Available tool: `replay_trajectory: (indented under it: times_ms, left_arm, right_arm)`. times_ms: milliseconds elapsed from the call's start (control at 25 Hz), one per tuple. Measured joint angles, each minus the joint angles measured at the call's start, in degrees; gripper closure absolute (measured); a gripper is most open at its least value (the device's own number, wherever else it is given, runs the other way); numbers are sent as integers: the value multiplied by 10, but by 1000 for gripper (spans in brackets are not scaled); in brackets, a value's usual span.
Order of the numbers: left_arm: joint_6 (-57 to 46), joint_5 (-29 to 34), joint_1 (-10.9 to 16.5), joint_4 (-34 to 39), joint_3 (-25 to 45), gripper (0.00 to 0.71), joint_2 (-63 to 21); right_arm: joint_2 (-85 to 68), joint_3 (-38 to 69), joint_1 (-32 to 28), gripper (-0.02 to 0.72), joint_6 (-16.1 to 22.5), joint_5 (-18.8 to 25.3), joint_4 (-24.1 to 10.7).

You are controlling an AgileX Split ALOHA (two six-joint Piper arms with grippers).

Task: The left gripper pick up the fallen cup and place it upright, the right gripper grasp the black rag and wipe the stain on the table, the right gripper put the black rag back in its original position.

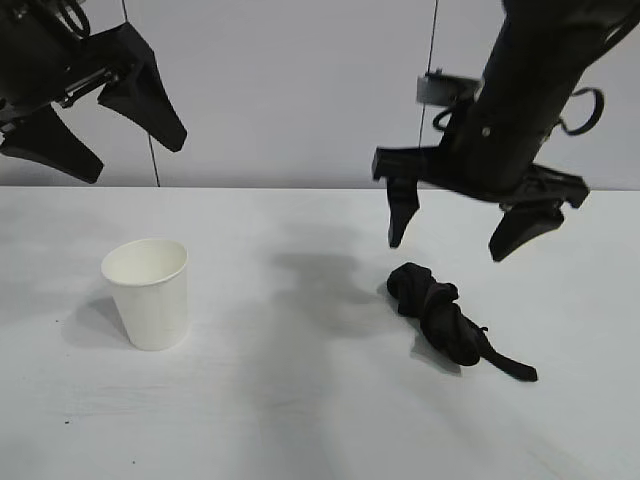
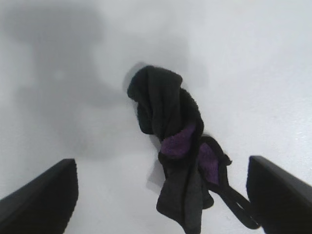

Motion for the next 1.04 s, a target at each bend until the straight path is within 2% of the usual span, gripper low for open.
replay_trajectory:
  times_ms: [80, 200, 1040]
  left_arm:
    - [-1, 4, 0, 0, 0, 16, 0]
    - [-2, 4, 0, 0, 0, 16, 0]
    - [-2, 0, 0, 0, 0, 16, 0]
  right_arm:
    - [0, 1, -1, 51, -17, 1, 30]
    - [0, 3, -1, 51, -27, 1, 50]
    - [0, 3, -1, 51, -30, 5, 43]
